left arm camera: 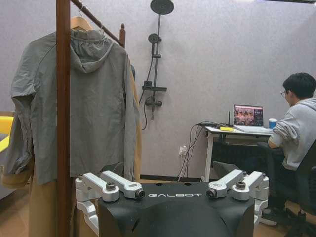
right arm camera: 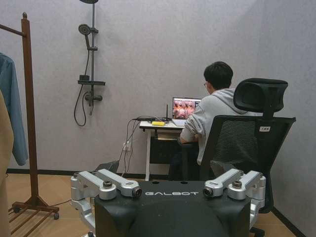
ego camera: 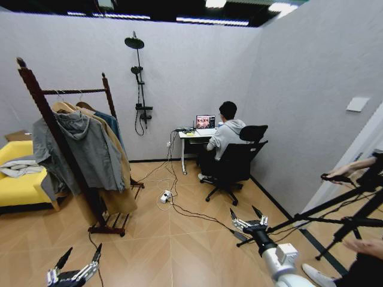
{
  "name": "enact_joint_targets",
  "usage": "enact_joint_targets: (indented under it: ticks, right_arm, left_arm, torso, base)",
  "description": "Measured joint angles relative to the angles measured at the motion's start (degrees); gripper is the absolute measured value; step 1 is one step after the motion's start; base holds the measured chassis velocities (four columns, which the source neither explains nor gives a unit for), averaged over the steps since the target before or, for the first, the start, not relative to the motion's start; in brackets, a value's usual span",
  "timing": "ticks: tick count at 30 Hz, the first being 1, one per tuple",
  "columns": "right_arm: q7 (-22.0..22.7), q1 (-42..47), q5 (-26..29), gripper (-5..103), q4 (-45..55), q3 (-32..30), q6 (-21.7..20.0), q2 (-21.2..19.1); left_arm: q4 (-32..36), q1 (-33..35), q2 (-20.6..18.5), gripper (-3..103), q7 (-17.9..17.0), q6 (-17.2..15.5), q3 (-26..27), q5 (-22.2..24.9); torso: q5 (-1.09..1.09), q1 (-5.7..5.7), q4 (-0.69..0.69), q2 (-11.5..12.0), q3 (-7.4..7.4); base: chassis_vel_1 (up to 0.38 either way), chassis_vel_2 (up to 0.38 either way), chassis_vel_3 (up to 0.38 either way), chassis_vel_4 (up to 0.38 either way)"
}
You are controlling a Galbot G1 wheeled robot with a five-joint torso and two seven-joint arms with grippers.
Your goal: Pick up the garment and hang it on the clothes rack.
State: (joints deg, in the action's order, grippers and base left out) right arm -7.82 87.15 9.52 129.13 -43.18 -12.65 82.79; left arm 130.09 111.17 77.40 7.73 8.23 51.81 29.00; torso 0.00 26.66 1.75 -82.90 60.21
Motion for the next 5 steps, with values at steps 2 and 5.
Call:
enact_joint_targets:
  ticks: [2,5]
  right_arm:
    - [0.02,0.0,0.0,100,0.0,0.0,0.0,0.0]
    - [0.02,0.0,0.0,100,0.0,0.01,0.01,0.0]
  left_arm:
    - [0.0,0.0,0.0,100,0.0,0.0,0.0,0.0]
    - [0.0,0.0,0.0,100,0.0,0.0,0.0,0.0]
  torso:
    - [0.0,-0.01,0.0,0.0,0.0]
    - [0.0,-0.01,0.0,0.0,0.0]
  base:
    - [0.0,0.0,0.0,0.0]
    - [0.0,0.0,0.0,0.0]
